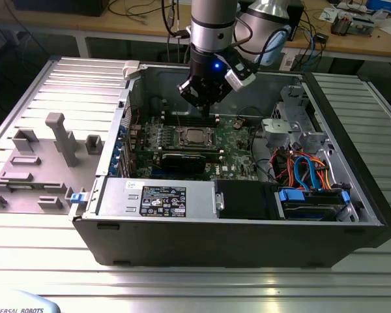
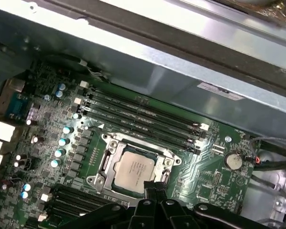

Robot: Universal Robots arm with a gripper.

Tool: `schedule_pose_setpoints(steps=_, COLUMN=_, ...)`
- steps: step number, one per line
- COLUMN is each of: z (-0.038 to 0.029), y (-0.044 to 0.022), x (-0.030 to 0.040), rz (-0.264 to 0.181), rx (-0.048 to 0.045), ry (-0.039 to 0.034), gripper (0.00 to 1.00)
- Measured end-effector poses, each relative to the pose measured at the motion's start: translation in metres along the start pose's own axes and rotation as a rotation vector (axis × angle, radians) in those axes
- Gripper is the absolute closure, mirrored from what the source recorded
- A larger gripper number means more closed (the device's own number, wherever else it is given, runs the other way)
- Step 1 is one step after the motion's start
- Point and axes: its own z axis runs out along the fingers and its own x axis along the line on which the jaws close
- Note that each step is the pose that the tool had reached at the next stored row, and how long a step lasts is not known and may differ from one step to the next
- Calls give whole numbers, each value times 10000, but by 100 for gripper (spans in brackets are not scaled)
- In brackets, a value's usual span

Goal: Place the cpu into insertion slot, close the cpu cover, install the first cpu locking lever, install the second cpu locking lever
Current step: 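Install the first cpu locking lever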

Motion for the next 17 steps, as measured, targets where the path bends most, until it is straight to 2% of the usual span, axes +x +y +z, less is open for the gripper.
schedule_pose_setpoints(steps=2, z=0, y=0, x=0, rz=321, rx=14, ry=-9, gripper=89)
schedule_pose_setpoints(steps=5, z=0, y=1, x=1, rz=1156, rx=54, ry=-36, gripper=89)
schedule_pose_setpoints(steps=7, z=-7, y=3, x=6, rz=1551, rx=71, ry=-49, gripper=89)
schedule_pose_setpoints(steps=10, z=-11, y=6, x=16, rz=1784, rx=80, ry=-58, gripper=89)
schedule_pose_setpoints(steps=12, z=-13, y=19, x=59, rz=1789, rx=83, ry=-56, gripper=89)
schedule_pose_setpoints(steps=13, z=-15, y=38, x=119, rz=1793, rx=82, ry=-57, gripper=89)
schedule_pose_setpoints(steps=17, z=-20, y=81, x=252, rz=1816, rx=83, ry=-58, gripper=89)
